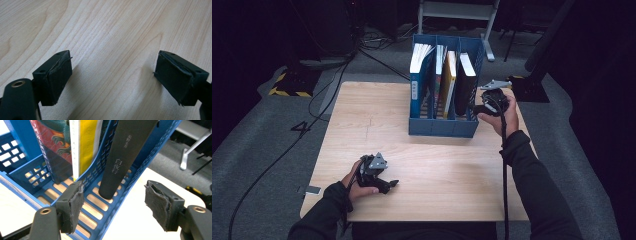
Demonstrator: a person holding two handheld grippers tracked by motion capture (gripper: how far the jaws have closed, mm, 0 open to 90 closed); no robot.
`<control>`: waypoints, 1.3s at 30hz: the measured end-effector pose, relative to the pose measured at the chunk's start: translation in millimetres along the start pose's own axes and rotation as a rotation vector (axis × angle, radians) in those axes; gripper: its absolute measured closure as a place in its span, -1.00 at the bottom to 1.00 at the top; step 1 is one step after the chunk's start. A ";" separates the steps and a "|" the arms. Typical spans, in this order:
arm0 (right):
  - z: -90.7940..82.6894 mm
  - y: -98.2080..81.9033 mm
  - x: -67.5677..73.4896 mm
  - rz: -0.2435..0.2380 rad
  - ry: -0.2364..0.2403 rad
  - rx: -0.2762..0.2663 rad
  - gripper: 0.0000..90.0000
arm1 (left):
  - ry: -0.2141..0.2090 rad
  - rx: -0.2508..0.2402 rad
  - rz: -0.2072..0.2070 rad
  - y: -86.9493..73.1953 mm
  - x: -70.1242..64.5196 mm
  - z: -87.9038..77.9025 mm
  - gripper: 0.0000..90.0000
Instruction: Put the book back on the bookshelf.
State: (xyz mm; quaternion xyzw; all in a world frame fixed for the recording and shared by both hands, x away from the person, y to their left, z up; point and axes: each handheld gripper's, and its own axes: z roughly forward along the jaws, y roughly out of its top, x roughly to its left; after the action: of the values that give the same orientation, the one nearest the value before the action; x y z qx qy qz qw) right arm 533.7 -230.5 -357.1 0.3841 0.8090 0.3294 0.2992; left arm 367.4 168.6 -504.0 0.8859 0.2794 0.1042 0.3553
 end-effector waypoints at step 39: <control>-68.0 -85.7 9.1 -0.108 0.065 -0.010 -0.31 | 0.000 0.000 -0.001 0.0 -0.1 0.0 -0.68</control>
State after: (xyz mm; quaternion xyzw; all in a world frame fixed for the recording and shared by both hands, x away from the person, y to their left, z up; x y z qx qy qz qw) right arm 442.4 -285.4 -383.5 0.3276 0.8361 0.3291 0.2920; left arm 367.4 168.5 -504.0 0.8857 0.2798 0.1043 0.3554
